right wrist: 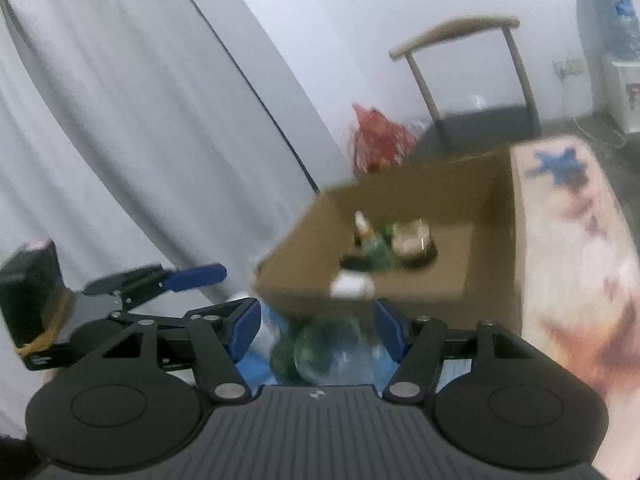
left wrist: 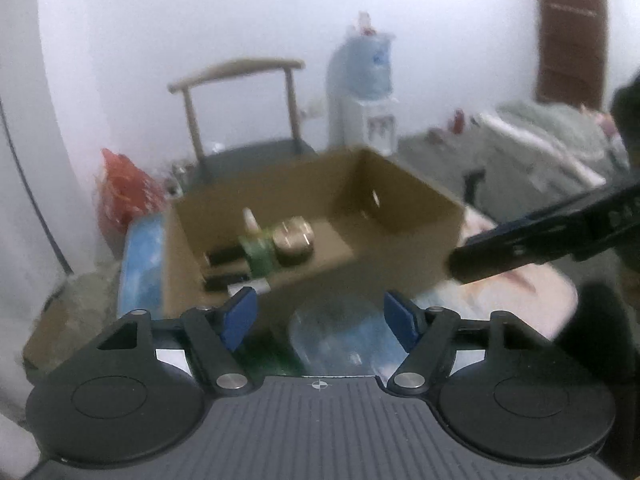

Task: Organize rigid objects
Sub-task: 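Move the right gripper out of the box toward the clear glass cup, then close the right gripper around the clear glass cup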

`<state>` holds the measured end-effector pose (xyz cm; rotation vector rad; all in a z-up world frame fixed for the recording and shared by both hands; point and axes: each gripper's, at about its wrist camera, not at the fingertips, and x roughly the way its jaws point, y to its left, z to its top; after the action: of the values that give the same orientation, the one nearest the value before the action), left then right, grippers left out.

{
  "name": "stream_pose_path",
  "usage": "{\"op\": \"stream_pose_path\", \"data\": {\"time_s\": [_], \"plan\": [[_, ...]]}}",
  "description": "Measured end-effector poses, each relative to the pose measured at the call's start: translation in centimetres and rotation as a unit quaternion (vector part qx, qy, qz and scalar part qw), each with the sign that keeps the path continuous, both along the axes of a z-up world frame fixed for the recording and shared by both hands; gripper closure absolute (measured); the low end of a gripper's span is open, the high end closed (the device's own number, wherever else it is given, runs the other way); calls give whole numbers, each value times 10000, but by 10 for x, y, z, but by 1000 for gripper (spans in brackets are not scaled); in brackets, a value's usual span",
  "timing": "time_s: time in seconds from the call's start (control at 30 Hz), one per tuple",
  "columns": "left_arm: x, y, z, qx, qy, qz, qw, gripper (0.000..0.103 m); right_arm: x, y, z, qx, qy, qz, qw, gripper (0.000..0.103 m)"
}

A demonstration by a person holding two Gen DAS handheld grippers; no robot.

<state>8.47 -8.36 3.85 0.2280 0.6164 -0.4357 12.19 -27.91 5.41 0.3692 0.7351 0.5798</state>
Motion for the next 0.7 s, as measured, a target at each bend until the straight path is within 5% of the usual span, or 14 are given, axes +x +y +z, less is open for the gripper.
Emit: {"op": "stream_pose_path", "data": {"time_s": [0.33, 0.7], "plan": [[23, -21, -64, 605, -16, -23, 9982, 26, 16, 52, -40, -566, 484, 233, 9969, 22], [29, -30, -83, 825, -202, -208, 9962, 25, 49, 81, -59, -1167, 635, 533, 9897, 20]]}}
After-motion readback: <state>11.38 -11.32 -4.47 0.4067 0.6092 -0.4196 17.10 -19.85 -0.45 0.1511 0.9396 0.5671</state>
